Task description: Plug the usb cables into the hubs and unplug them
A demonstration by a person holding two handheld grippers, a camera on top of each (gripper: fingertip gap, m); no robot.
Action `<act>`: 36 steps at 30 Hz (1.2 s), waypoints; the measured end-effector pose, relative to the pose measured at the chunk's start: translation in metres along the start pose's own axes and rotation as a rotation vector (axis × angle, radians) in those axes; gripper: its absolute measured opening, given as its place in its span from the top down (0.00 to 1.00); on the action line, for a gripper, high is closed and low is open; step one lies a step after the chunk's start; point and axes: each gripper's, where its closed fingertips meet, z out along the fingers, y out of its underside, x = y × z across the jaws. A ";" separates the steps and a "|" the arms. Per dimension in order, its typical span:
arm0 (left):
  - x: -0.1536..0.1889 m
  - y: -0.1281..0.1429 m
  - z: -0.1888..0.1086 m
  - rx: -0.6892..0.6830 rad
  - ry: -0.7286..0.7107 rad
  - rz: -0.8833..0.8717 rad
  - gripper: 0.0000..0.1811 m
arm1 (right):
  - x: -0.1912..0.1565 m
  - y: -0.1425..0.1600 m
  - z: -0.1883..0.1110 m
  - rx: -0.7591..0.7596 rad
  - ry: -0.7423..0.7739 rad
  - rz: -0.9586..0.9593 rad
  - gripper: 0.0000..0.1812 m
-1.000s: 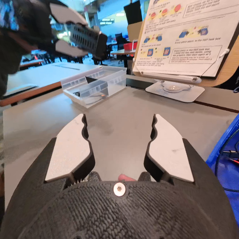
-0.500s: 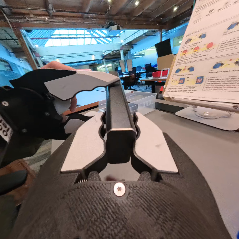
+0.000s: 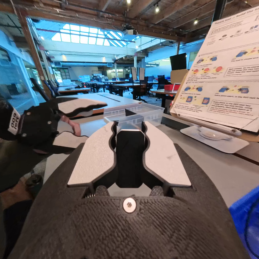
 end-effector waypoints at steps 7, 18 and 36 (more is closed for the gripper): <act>0.085 0.020 -0.021 -0.017 0.563 -1.465 0.58 | 0.007 0.027 0.004 -0.142 0.044 -0.086 0.83; 0.102 -0.036 -0.015 0.339 0.879 -2.496 0.52 | -0.040 -0.018 0.009 -0.028 -0.020 -0.137 0.83; -0.018 -0.016 0.021 0.585 0.580 -2.139 0.62 | -0.058 0.009 0.016 -0.068 -0.138 -0.270 0.82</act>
